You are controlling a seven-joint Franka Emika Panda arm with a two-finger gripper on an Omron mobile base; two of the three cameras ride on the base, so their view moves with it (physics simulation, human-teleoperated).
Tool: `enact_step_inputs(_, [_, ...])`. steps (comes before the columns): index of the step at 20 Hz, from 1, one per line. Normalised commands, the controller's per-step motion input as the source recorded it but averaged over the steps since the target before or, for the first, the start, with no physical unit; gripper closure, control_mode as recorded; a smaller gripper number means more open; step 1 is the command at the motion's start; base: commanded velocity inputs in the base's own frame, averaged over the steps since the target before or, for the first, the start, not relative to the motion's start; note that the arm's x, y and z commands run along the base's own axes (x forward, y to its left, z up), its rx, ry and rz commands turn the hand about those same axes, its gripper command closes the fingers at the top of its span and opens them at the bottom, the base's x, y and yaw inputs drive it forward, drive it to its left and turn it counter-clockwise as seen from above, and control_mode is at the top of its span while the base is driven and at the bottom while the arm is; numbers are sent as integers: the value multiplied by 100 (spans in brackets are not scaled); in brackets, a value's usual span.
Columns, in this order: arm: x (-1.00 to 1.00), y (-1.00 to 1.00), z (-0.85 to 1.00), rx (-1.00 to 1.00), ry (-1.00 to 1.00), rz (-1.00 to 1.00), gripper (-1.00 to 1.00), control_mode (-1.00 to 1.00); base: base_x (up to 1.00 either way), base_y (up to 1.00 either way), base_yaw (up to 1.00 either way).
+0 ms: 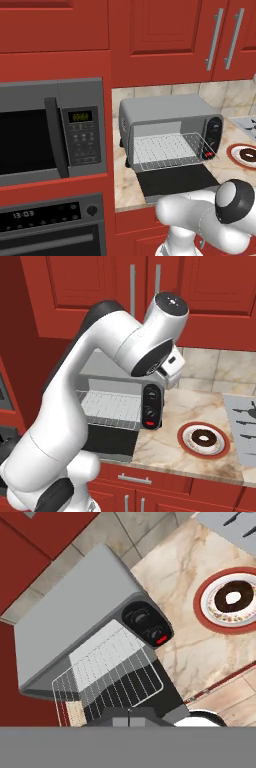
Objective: Pick up the bagel from the plate, place it on the toaster oven rack, close the door, and set the timer.
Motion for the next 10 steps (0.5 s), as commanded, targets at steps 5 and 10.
enact_step_inputs(5, [0, -4, -33, -22, 17, 0, 100, -100, 0, 0, 0])
enact_step_inputs(10, [3, -17, -42, -17, 18, 2, 100, -100, 0, 0, 0])
